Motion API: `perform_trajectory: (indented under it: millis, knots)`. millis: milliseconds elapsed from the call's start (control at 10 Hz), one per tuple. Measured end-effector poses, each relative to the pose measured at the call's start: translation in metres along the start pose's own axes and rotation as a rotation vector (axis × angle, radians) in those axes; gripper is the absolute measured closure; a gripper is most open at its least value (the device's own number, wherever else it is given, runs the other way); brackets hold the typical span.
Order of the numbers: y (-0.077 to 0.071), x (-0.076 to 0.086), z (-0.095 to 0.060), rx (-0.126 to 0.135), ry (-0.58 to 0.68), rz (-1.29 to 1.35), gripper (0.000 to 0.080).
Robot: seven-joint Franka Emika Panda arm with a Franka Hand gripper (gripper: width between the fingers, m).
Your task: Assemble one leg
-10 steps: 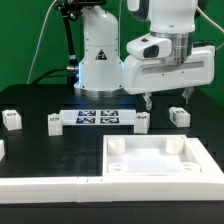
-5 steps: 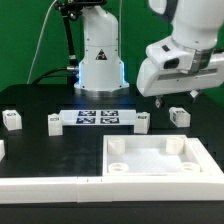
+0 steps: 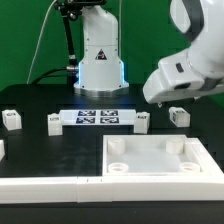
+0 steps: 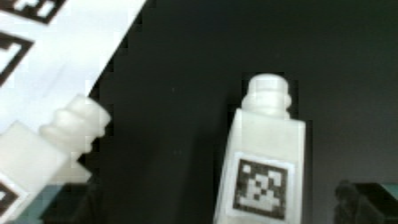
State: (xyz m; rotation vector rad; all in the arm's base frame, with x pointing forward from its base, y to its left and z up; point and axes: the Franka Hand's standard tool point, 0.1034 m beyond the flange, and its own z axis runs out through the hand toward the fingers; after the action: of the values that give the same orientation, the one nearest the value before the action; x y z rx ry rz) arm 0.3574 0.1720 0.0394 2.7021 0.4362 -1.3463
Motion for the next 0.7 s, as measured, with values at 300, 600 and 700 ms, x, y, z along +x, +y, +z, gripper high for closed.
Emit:
perform_trajectory:
  millis: [300,600,700]
  knots:
    - [-0.005,0.014,0.011,0.003,-0.057,0.022,0.015]
    - [-0.005,0.018,0.024,0.004,-0.071,0.016,0.015]
    - [-0.005,0.018,0.026,0.004,-0.073,0.015,0.015]
